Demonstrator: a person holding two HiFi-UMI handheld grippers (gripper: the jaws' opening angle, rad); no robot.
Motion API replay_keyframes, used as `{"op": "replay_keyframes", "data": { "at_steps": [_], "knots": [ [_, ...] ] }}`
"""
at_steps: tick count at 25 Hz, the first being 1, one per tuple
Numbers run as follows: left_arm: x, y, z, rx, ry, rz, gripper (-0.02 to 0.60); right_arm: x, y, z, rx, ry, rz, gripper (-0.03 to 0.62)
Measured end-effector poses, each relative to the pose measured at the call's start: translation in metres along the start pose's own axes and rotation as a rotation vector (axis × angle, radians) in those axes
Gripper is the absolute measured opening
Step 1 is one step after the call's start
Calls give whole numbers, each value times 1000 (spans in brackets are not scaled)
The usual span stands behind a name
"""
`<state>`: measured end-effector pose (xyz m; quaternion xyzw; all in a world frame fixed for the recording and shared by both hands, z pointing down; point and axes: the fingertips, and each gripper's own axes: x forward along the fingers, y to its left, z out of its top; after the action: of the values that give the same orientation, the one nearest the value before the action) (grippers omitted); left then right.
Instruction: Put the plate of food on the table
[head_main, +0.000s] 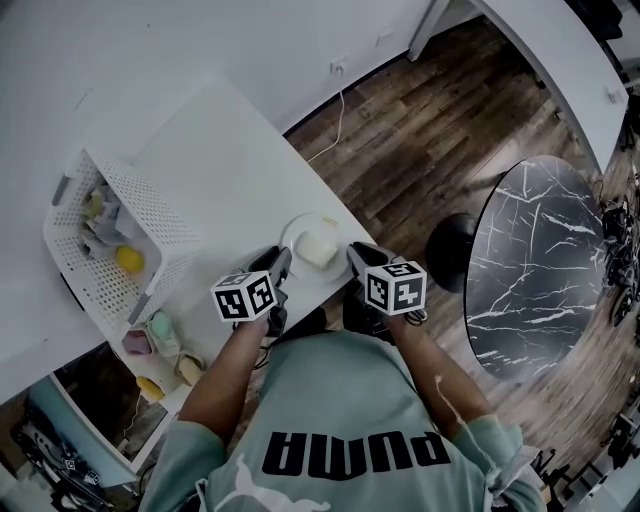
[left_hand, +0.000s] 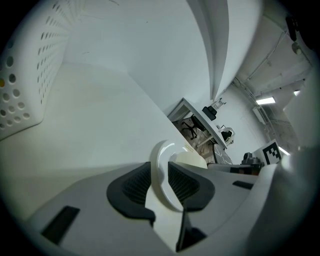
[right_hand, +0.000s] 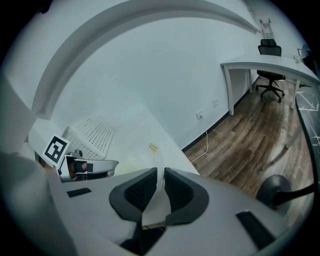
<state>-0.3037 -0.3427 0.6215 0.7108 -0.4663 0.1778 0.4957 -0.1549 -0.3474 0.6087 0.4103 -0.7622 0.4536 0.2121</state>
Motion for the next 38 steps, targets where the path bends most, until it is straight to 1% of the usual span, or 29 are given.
{"op": "replay_keyframes", "data": {
  "at_steps": [6, 10, 13, 15, 17, 24, 29, 32, 36, 38],
  "knots": [
    [4, -2, 1, -4, 17, -22, 107, 4, -3, -2, 54, 7, 7, 34],
    [7, -6, 0, -21, 27, -41, 107, 6, -1, -2, 106, 7, 25, 34],
    [7, -4, 1, -63, 15, -29, 102, 7, -1, -1, 133, 4, 32, 34],
    [6, 0, 0, -105, 10, -13, 82, 7, -1, 0, 143, 3, 29, 34],
    [6, 3, -2, -131, 10, -2, 55, 6, -2, 0, 154, -1, 20, 34],
    [-6, -1, -3, -142, -21, -15, 52, -4, 6, -2, 175, -53, -8, 34],
    [-19, -13, 0, -138, -41, -48, 51, -21, 14, 6, 178, -108, -24, 32],
    [-28, -25, 9, -123, -61, -80, 51, -34, 20, 9, 187, -147, -38, 32],
    [-39, -40, 6, -122, -60, -130, 49, -54, 26, 9, 209, -201, -58, 32],
    [-44, -48, 7, -109, -58, -154, 48, -64, 29, 8, 219, -231, -69, 32]
  ]
}}
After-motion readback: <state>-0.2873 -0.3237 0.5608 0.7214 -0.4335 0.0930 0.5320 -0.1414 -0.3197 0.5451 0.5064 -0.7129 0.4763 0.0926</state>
